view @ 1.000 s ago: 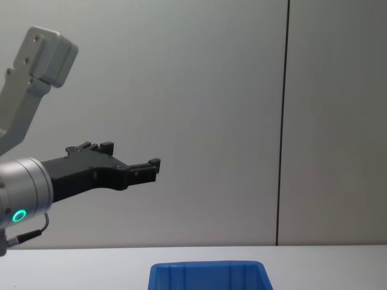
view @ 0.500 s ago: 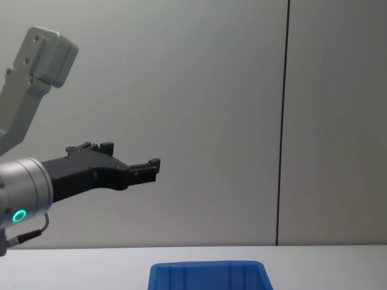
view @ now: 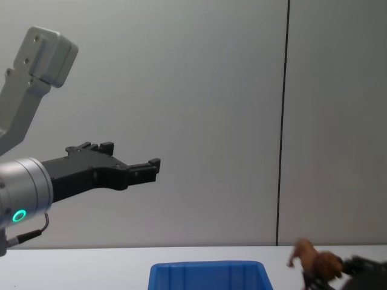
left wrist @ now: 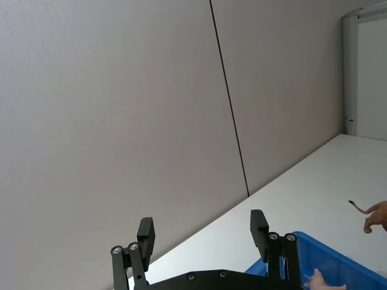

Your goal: Pick up the two dolls from the table and place them into the box.

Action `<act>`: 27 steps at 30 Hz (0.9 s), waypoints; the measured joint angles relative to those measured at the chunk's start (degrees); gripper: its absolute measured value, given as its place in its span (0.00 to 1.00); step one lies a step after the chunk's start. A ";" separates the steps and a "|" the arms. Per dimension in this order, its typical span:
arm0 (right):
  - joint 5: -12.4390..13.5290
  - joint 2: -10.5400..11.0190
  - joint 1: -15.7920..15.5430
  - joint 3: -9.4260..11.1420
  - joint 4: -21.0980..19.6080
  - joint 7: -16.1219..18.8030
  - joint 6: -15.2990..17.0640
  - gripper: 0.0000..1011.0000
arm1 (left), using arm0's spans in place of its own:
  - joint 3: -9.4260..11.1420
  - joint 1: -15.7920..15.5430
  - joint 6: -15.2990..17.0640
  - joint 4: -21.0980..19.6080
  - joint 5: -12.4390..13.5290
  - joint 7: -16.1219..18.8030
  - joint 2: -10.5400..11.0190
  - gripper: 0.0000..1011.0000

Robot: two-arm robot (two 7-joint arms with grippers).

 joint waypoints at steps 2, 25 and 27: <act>0.17 -0.21 0.00 -0.26 -1.23 0.94 -0.22 0.42 | 0.00 0.00 0.00 0.00 0.00 0.00 0.00 0.99; -2.49 -5.03 5.14 -3.25 2.37 6.84 -0.36 0.74 | 0.00 0.00 0.00 0.00 0.00 0.00 0.00 0.99; -2.57 -5.17 5.37 -3.25 2.75 6.50 -0.17 0.81 | 0.00 0.00 0.00 0.00 0.00 0.00 0.00 0.99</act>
